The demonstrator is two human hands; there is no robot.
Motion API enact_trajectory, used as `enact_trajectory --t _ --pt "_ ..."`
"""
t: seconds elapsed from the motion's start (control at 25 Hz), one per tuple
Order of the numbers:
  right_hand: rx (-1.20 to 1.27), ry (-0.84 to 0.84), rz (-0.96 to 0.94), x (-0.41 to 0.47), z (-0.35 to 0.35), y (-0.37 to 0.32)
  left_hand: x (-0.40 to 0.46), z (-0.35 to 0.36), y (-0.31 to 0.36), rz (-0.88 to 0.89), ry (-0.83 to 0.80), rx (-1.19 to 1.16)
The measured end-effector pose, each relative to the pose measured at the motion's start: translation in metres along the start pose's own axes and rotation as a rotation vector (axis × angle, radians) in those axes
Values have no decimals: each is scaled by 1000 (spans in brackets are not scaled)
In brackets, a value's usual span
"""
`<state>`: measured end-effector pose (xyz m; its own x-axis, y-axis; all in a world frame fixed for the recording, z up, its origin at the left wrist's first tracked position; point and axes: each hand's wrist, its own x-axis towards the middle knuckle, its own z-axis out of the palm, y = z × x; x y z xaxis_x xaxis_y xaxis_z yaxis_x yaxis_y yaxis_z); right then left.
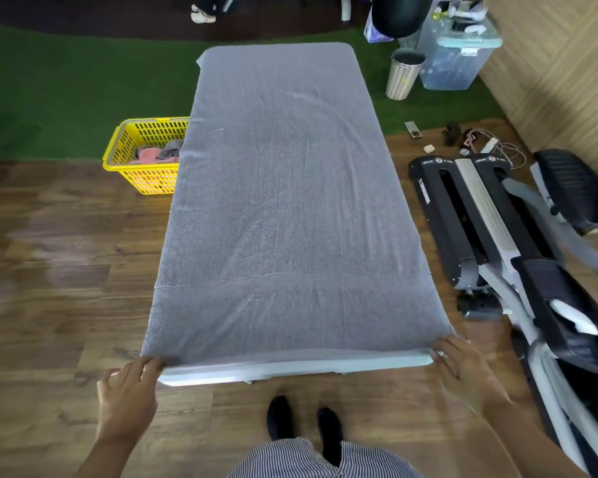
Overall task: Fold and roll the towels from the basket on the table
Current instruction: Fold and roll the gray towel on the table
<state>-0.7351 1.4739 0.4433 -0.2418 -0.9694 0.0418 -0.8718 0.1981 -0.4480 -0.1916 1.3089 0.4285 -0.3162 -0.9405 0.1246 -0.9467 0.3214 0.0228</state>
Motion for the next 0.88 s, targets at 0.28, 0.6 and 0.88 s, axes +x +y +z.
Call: enact_trajectory --t 0.28,0.6,0.88 --pt "47 -32 71 -3 -4 6 -3 -5 -11 -77 -102 -31" --pt "37 -57 205 9 5 0 13 -2 -27 -52 -137 -30" --pt "-23 1 146 7 9 -6 6 -25 -16 -149 -105 -68"
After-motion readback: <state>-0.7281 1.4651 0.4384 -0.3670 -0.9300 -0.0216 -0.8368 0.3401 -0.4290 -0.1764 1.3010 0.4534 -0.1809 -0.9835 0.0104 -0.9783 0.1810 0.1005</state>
